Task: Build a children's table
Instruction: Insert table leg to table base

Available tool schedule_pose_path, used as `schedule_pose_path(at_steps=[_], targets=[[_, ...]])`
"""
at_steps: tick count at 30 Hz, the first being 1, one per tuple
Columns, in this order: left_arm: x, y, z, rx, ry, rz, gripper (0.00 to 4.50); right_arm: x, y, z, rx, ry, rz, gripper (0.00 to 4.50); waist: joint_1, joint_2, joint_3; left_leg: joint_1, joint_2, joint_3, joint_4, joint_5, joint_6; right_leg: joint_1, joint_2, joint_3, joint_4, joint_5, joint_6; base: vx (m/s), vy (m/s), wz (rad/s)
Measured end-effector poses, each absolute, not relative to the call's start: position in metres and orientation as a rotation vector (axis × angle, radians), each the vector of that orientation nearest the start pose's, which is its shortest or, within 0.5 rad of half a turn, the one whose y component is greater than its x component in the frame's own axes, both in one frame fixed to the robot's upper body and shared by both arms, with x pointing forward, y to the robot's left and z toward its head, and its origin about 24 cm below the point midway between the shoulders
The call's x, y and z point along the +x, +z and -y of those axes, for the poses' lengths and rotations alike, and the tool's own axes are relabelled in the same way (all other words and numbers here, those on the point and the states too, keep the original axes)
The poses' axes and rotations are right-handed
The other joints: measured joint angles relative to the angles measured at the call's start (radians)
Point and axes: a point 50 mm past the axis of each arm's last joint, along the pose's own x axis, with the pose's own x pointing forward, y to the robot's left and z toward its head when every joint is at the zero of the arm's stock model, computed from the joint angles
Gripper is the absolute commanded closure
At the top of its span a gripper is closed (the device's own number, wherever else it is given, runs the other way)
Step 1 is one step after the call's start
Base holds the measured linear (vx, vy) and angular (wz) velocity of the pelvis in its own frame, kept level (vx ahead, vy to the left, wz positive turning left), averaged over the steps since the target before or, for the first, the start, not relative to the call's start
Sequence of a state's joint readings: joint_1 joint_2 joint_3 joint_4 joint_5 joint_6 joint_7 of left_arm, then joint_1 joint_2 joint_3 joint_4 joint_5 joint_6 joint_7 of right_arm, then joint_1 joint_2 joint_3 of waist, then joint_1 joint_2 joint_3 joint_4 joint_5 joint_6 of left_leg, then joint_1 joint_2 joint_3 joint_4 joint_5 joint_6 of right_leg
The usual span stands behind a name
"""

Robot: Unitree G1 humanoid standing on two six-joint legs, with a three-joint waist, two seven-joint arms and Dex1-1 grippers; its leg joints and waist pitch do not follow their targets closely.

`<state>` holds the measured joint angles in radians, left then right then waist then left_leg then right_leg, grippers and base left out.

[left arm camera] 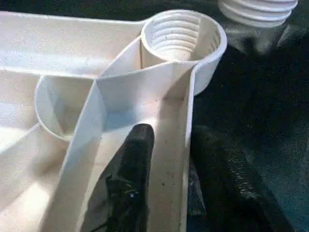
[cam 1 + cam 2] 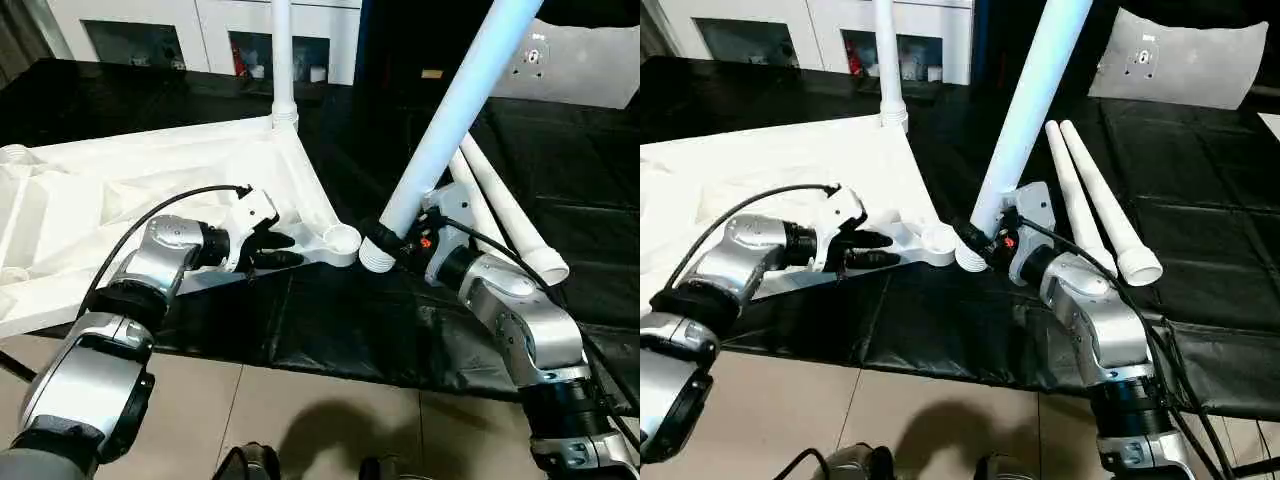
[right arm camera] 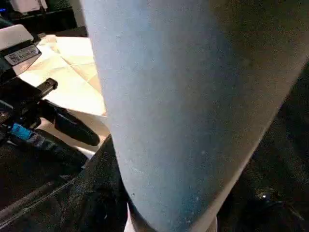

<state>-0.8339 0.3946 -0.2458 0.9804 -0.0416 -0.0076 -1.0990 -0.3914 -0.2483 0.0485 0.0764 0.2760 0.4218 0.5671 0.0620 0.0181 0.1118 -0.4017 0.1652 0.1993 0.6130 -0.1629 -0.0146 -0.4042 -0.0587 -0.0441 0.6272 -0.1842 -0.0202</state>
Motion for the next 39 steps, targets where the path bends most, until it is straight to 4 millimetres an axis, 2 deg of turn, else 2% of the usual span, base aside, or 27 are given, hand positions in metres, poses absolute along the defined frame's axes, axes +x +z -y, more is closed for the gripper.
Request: schedule_pose_path(at_steps=[1, 5, 6, 10, 11, 17, 22, 24, 26, 28, 34, 38, 39], targets=[[0.358, 0.075, -0.162, 0.362, -1.113, -0.424, 3.35, 0.311, 0.097, 0.132, 0.024, 0.706, -0.134, 2.60, 0.000, 0.000, 0.000, 0.000, 0.000, 0.000, 0.000, 0.000, 0.000, 0.000, 0.000, 0.000, 0.000, 0.000, 0.000, 0.000, 0.000, 0.00], [0.359, 0.076, -0.162, 0.367, -1.121, -0.436, 3.51, 0.311, 0.097, 0.132, 0.023, 0.711, -0.133, 2.60, 0.000, 0.000, 0.000, 0.000, 0.000, 0.000, 0.000, 0.000, 0.000, 0.000, 0.000, 0.000, 0.000, 0.000, 0.000, 0.000, 0.000, 0.00], [0.359, 0.076, -0.162, 0.372, -1.124, -0.440, 3.70, 0.311, 0.097, 0.132, 0.022, 0.711, -0.133, 2.60, 0.000, 0.000, 0.000, 0.000, 0.000, 0.000, 0.000, 0.000, 0.000, 0.000, 0.000, 0.000, 0.000, 0.000, 0.000, 0.000, 0.000, 0.00], [0.359, 0.076, -0.162, 0.383, -1.136, -0.447, 3.94, 0.312, 0.099, 0.132, 0.014, 0.711, -0.130, 2.60, 0.000, 0.000, 0.000, 0.000, 0.000, 0.000, 0.000, 0.000, 0.000, 0.000, 0.000, 0.000, 0.000, 0.000, 0.000, 0.000, 0.000, 0.00], [0.359, 0.076, -0.162, 0.388, -1.140, -0.450, 4.13, 0.312, 0.099, 0.132, 0.012, 0.711, -0.129, 2.60, 0.000, 0.000, 0.000, 0.000, 0.000, 0.000, 0.000, 0.000, 0.000, 0.000, 0.000, 0.000, 0.000, 0.000, 0.000, 0.000, 0.000, 0.00], [0.357, 0.079, -0.164, 0.438, -1.178, -0.453, 4.48, 0.313, 0.101, 0.135, -0.005, 0.718, -0.127, 2.60, -0.002, 0.000, 0.000, 0.000, 0.000, 0.000, -0.001, 0.000, 0.000, 0.000, 0.000, 0.000, -0.001, 0.000, 0.000, 0.000, 0.000, 0.00], [0.352, 0.078, -0.161, 0.496, -1.252, -0.404, 4.50, 0.314, 0.103, 0.135, -0.010, 0.727, -0.122, 2.60, 0.000, 0.000, 0.000, 0.000, 0.000, 0.000, -0.004, 0.000, 0.000, 0.000, 0.000, 0.000, -0.003, 0.000, 0.000, 0.000, 0.000, 0.00], [0.346, 0.074, -0.155, 0.486, -1.323, -0.385, 4.50, 0.314, 0.105, 0.135, -0.012, 0.728, -0.117, 2.60, 0.010, 0.002, -0.001, 0.000, 0.000, 0.000, -0.004, 0.000, 0.000, 0.000, 0.000, -0.001, -0.005, 0.000, 0.000, 0.000, 0.000, 0.00], [0.343, 0.072, -0.145, 0.483, -1.368, -0.376, 4.50, 0.315, 0.108, 0.134, -0.012, 0.733, -0.109, 2.60, 0.026, 0.009, -0.005, 0.000, -0.002, 0.001, -0.004, 0.000, 0.000, 0.001, -0.001, 0.000, -0.005, 0.000, 0.000, 0.000, 0.000, 0.00], [0.343, 0.071, -0.140, 0.487, -1.387, -0.367, 4.50, 0.316, 0.108, 0.133, -0.010, 0.736, -0.106, 2.60, 0.031, 0.013, -0.007, 0.000, -0.003, 0.002, -0.004, 0.000, 0.000, 0.001, -0.003, 0.000, -0.005, 0.000, 0.000, 0.000, 0.000, 0.00], [0.344, 0.069, -0.141, 0.504, -1.355, -0.358, 4.50, 0.314, 0.106, 0.135, -0.014, 0.740, -0.115, 2.60, 0.029, 0.017, -0.009, 0.000, -0.003, 0.002, -0.004, 0.000, 0.000, 0.001, -0.003, 0.000, -0.005, 0.000, 0.000, 0.000, 0.000, 0.00], [0.343, 0.069, -0.143, 0.478, -1.333, -0.368, 4.50, 0.312, 0.112, 0.134, -0.022, 0.748, -0.091, 2.60, 0.024, 0.019, -0.011, 0.000, -0.002, 0.002, -0.005, 0.000, 0.000, 0.001, -0.003, 0.000, -0.005, 0.000, 0.000, 0.000, 0.000, 0.00], [0.343, 0.068, -0.143, 0.470, -1.331, -0.374, 4.06, 0.312, 0.112, 0.133, -0.022, 0.749, -0.089, 2.60, 0.024, 0.020, -0.011, 0.000, -0.002, 0.002, -0.005, 0.000, 0.000, 0.000, -0.003, 0.000, -0.005, 0.000, 0.000, 0.000, 0.000, 0.00]])
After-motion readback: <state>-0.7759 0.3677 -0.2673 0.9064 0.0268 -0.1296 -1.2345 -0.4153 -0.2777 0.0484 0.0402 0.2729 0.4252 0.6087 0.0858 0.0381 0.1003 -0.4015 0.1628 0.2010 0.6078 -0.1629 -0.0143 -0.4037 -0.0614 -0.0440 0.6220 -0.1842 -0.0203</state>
